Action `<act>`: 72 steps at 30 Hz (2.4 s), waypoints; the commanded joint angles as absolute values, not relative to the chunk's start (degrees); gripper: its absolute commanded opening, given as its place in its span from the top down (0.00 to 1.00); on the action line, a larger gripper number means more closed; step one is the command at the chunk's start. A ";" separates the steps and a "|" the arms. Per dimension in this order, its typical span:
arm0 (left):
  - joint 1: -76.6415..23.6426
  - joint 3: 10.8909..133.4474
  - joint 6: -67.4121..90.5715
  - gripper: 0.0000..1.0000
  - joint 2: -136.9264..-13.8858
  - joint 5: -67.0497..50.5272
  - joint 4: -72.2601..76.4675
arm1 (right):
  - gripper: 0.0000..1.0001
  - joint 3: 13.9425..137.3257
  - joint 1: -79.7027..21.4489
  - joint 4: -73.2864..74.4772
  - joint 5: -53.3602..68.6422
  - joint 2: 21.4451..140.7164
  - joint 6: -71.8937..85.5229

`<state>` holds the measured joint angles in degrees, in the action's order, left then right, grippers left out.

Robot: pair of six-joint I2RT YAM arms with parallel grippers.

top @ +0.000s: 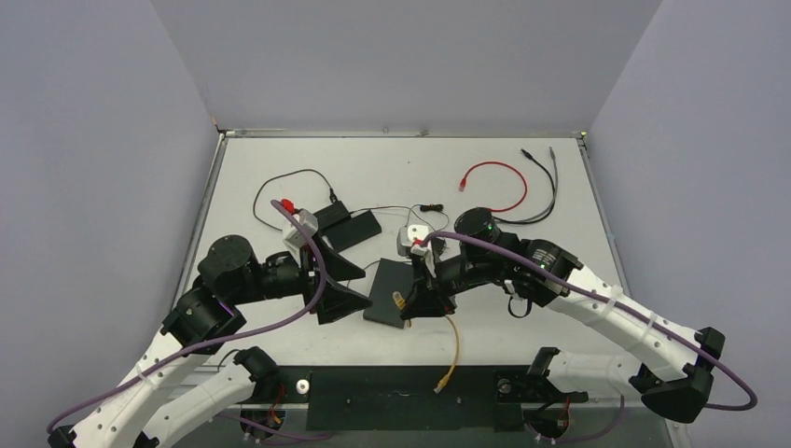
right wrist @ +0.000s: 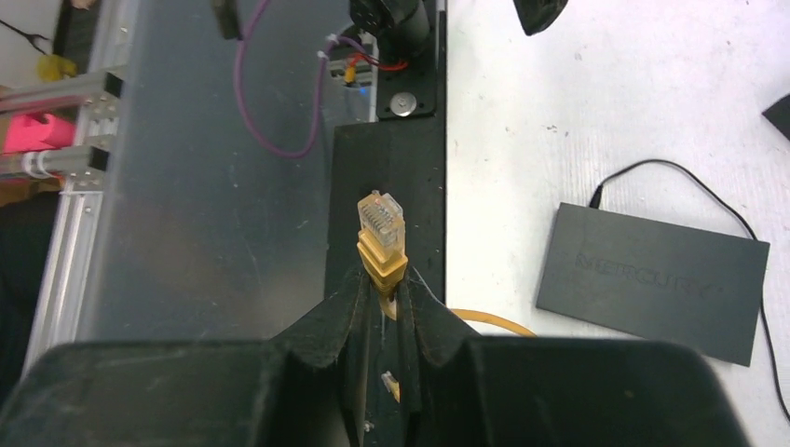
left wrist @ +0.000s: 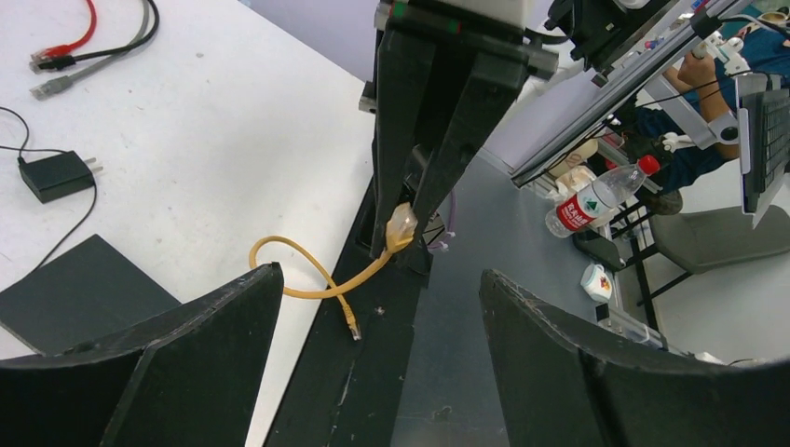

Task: Insert the plug into the switch port
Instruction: Pick up the connector from the center of the board.

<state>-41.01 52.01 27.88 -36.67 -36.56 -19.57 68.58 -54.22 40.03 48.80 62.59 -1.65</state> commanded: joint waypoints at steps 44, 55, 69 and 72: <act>-40.63 51.65 29.36 0.67 -44.81 -28.98 -25.51 | 1.00 69.49 -64.16 28.90 20.89 71.54 5.61; -40.63 50.66 27.21 1.00 -44.72 -29.01 -24.57 | 0.91 69.11 -64.16 29.61 21.82 71.17 3.47; -40.69 47.09 26.30 1.00 -38.20 -47.15 -10.79 | 0.60 56.95 -63.59 18.79 35.63 59.66 -6.01; -40.78 45.68 27.50 1.00 -35.74 -52.17 -5.51 | 0.59 56.45 -63.39 16.65 40.40 59.74 -6.24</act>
<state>-40.77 46.63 27.42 -38.70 -42.74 -16.71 57.01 -63.77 24.01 32.29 60.62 -4.19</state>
